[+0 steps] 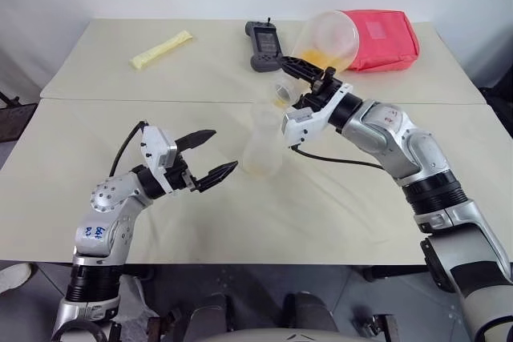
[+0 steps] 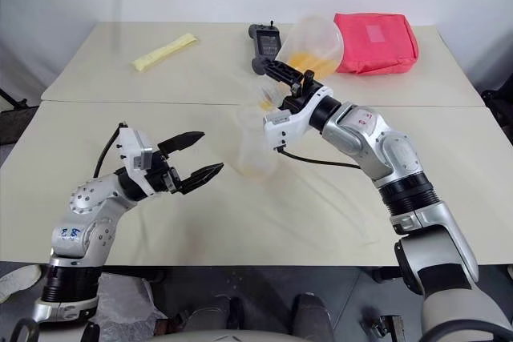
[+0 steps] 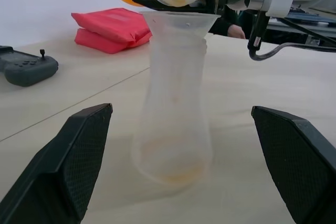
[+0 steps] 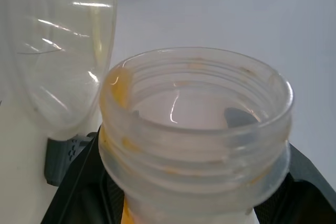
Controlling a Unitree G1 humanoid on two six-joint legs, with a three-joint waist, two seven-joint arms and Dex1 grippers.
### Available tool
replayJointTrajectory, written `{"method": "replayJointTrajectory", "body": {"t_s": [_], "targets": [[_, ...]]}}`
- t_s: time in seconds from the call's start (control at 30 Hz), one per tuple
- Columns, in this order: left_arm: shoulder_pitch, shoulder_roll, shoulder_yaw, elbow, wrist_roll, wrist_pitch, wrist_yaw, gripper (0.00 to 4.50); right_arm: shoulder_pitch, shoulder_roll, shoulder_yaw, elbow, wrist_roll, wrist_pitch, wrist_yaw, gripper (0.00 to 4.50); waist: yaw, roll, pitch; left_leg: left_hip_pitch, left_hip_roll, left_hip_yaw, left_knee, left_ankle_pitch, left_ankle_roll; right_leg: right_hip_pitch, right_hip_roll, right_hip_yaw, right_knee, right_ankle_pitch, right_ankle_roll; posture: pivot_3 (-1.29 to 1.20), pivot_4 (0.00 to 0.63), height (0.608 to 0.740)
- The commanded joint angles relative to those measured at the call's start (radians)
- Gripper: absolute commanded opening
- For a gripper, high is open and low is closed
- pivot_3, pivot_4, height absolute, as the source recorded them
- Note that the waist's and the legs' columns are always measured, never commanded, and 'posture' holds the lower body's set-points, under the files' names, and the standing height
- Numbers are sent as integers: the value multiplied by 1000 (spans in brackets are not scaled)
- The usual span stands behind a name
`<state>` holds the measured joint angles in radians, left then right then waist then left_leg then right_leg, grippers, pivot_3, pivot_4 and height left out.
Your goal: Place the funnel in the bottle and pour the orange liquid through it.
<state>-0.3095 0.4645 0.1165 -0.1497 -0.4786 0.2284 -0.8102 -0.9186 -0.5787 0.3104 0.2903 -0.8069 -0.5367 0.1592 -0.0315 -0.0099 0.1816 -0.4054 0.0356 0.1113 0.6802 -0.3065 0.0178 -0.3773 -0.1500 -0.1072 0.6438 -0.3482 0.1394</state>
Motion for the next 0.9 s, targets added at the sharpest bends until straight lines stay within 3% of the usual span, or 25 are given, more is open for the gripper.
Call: {"method": "replayJointTrajectory", "body": {"t_s": [0.03, 0.9], "targets": [[-14, -4, 1, -22, -1, -19, 5, 4500, -39, -14, -8, -18, -5, -10, -28, 2506, 0, 0, 0, 0, 0, 0, 0, 0, 0, 0, 0, 0, 0, 0, 0, 0, 150, 740], [-17, -29, -9, -28, 0, -25, 21, 4500, -73, -21, 12, 18, -73, -27, -97, 2506, 0, 0, 0, 0, 0, 0, 0, 0, 0, 0, 0, 0, 0, 0, 0, 0, 150, 740]]}}
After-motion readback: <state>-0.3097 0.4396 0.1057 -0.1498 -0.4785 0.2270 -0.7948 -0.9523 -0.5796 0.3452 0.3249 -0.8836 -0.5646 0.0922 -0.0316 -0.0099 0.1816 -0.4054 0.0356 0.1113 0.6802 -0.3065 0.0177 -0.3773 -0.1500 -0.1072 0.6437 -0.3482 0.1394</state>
